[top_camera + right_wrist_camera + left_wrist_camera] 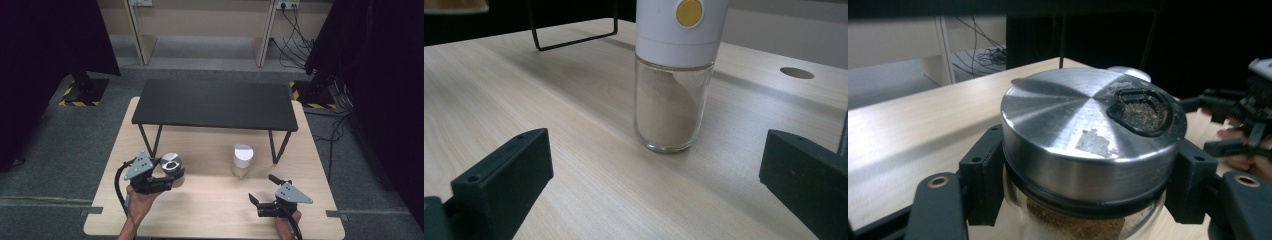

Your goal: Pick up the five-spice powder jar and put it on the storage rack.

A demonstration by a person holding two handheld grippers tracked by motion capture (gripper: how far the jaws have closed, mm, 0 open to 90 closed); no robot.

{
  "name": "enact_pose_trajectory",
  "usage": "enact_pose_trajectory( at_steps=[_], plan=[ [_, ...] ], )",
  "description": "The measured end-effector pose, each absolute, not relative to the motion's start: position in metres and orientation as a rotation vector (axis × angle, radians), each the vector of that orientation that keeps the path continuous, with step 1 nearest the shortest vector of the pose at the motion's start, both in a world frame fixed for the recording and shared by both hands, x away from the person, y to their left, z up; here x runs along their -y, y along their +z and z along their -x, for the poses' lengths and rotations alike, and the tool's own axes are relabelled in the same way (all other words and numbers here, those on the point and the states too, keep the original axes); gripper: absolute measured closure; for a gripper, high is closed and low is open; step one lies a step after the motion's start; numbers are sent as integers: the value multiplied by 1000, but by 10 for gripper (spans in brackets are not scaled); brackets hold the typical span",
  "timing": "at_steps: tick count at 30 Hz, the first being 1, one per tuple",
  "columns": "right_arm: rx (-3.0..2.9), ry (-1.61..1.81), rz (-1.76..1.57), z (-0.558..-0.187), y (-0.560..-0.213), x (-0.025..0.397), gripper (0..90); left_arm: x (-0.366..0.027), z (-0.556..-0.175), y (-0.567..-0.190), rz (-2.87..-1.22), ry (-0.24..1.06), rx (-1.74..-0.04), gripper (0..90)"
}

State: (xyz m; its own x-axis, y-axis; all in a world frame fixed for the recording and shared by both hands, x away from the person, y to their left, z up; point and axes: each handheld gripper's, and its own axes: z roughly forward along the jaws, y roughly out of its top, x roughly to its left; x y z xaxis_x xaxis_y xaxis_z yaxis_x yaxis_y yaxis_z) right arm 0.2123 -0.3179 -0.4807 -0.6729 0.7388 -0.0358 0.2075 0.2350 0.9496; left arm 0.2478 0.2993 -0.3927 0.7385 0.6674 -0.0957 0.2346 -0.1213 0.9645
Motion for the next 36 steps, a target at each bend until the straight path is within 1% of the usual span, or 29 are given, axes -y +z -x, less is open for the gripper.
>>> enact_pose_trajectory(
  at_steps=[3, 14, 28, 36],
  plan=[
    [-2027, 1447, -867, -212, -481, 318, 5, -299, -255, -375, -1711, 416, -706, 312],
    [-2027, 1452, -867, -213, -481, 319, 5, -292, -279, -331, -1755, 368, -658, 312],
    [-2029, 1452, -866, -213, -481, 319, 5, -284, -301, -296, -1723, 333, -640, 312],
    [-2028, 1455, -862, -213, -481, 319, 5, -283, -310, -276, -1715, 359, -662, 312]
  ],
)
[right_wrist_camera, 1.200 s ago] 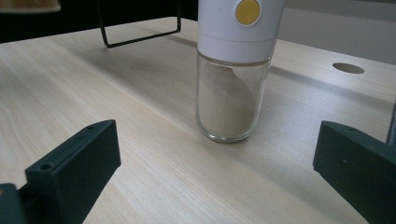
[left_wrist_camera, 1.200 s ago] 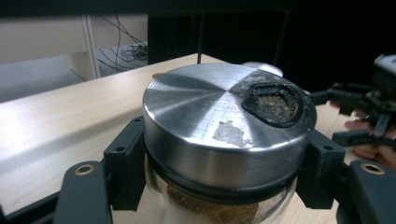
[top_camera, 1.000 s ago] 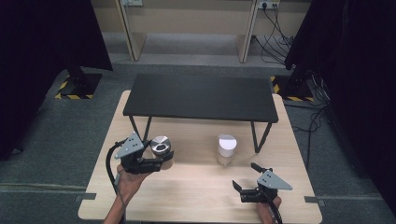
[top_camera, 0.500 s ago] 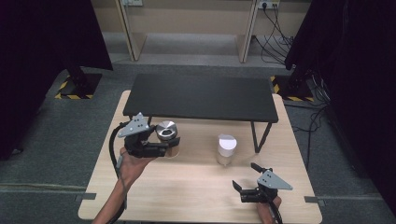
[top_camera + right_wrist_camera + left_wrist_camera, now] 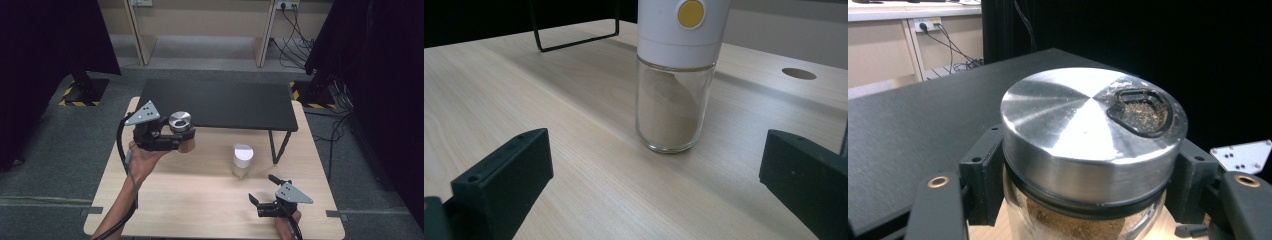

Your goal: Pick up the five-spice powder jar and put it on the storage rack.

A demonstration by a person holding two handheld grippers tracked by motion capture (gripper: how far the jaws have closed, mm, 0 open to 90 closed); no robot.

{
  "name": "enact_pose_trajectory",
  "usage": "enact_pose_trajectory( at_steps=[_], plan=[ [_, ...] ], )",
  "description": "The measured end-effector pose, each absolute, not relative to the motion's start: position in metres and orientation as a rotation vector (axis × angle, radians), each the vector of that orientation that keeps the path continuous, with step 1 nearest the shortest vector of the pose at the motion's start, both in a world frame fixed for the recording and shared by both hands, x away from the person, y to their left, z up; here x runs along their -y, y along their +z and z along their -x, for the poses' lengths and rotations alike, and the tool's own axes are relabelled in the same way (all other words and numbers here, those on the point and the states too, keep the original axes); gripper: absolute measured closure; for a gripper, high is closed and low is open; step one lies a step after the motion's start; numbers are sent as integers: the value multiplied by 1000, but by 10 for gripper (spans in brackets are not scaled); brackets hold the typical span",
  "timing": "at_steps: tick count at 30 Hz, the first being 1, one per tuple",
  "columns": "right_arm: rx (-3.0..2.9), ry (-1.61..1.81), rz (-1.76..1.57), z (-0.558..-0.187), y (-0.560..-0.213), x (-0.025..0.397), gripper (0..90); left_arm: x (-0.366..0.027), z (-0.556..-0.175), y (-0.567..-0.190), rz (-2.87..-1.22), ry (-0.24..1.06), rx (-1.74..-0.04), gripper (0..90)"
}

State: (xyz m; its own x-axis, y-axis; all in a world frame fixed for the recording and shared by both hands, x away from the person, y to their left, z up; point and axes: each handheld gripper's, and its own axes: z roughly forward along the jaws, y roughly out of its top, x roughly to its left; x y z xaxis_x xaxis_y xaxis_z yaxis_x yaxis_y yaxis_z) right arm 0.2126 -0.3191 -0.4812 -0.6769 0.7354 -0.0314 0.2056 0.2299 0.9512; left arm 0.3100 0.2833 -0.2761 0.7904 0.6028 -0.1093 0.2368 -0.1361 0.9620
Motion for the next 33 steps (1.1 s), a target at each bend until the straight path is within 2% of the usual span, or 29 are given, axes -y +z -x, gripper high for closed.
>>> enact_pose_trajectory(
  at_steps=[15, 24, 33],
  plan=[
    [-2029, 1458, -863, -213, -481, 320, 5, -271, -333, -266, -1658, 457, -753, 312],
    [-2023, 1464, -869, -213, -482, 320, 5, -256, -348, -256, -1656, 575, -845, 312],
    [-2019, 1471, -873, -213, -482, 321, 5, -249, -364, -251, -1643, 637, -902, 312]
  ],
)
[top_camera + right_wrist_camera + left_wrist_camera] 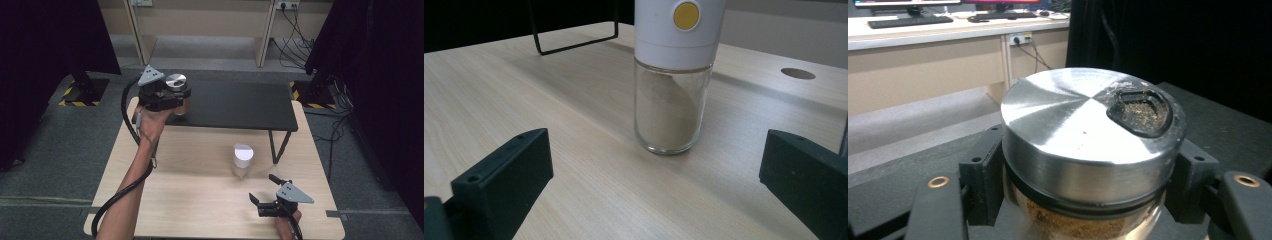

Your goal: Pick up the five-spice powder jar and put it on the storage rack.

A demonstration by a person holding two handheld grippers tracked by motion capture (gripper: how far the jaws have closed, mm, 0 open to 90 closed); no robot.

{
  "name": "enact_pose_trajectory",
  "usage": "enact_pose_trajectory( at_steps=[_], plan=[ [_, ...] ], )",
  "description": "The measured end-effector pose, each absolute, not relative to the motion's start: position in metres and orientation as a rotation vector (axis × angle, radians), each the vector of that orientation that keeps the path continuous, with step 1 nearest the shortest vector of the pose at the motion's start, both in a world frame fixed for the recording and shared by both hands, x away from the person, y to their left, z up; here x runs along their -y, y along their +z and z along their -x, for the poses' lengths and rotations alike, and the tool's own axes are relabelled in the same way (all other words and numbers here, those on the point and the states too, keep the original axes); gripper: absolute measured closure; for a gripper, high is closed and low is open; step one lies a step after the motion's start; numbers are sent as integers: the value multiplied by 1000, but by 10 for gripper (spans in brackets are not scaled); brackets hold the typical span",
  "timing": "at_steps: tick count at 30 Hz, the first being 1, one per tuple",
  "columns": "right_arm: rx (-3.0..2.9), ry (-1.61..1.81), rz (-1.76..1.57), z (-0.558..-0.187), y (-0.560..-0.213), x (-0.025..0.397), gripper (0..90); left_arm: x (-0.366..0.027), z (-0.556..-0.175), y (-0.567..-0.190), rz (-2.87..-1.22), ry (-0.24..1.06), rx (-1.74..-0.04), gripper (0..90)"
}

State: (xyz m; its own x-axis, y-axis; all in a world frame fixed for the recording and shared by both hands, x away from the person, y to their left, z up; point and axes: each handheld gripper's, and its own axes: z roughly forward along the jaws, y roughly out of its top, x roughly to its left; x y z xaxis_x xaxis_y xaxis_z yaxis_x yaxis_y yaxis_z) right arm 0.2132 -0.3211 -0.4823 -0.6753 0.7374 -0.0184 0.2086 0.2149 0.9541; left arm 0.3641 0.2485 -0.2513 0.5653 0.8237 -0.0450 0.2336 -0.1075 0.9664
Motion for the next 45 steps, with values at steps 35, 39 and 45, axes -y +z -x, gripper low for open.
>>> enact_pose_trajectory(
  at_steps=[35, 39, 45],
  plan=[
    [-2022, 1488, -875, -216, -483, 324, 5, -232, -389, -262, -1630, 731, -1028, 312],
    [-2024, 1488, -874, -216, -483, 323, 5, -230, -389, -271, -1608, 734, -1040, 310],
    [-2026, 1488, -875, -216, -483, 324, 5, -238, -388, -277, -1537, 709, -1034, 142]
  ],
)
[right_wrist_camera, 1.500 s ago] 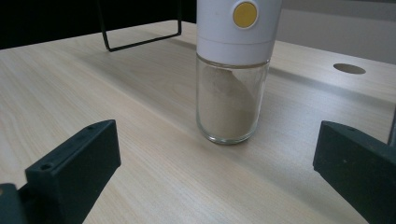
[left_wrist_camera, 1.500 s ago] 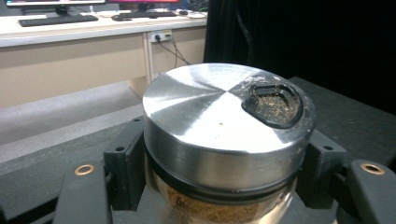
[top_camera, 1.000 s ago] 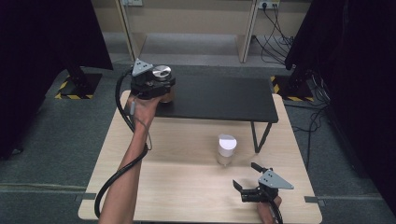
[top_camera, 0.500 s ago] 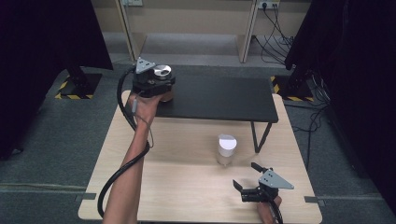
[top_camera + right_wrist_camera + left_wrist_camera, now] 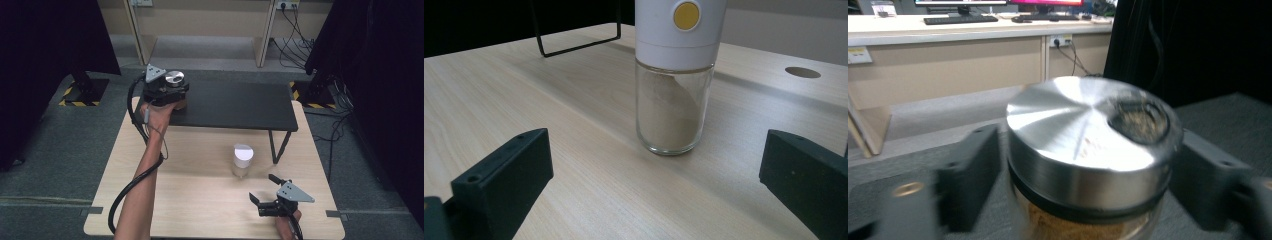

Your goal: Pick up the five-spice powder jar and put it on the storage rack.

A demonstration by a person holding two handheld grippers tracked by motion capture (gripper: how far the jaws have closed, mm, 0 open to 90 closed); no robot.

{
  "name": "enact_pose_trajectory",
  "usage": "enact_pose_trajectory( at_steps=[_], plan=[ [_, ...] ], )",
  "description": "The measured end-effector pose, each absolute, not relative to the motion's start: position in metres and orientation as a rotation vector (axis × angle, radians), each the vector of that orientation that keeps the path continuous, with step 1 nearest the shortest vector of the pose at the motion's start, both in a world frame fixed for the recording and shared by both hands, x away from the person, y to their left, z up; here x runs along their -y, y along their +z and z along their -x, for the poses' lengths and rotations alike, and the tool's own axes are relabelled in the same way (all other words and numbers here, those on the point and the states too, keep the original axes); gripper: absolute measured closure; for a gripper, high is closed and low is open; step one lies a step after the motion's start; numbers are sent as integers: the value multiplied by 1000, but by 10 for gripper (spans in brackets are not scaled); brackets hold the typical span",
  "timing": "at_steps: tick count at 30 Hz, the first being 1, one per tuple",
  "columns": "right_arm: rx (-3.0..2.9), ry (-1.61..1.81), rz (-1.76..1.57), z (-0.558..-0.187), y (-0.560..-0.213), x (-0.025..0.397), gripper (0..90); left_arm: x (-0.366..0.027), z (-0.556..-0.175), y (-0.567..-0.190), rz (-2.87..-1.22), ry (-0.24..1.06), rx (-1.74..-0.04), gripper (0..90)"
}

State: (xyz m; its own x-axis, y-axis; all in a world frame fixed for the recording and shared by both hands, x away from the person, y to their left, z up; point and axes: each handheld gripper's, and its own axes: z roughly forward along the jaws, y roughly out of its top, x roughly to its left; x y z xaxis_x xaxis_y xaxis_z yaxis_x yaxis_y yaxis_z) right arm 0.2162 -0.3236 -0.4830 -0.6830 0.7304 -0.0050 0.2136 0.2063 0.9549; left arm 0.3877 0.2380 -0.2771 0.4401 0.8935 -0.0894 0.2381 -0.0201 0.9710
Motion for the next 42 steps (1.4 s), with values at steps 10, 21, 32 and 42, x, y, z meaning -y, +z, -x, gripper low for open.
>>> enact_pose_trajectory(
  at_steps=[10, 21, 32, 42],
  plan=[
    [-2030, 1481, -874, -216, -482, 323, 5, -258, -379, -284, -1481, 679, -1015, 18],
    [-2031, 1476, -874, -216, -482, 322, 5, -275, -365, -287, -1480, 656, -964, 17],
    [-2034, 1471, -875, -216, -482, 321, 5, -286, -344, -282, -1503, 657, -904, 20],
    [-2036, 1466, -872, -215, -481, 321, 5, -285, -321, -290, -1537, 659, -849, 18]
  ],
)
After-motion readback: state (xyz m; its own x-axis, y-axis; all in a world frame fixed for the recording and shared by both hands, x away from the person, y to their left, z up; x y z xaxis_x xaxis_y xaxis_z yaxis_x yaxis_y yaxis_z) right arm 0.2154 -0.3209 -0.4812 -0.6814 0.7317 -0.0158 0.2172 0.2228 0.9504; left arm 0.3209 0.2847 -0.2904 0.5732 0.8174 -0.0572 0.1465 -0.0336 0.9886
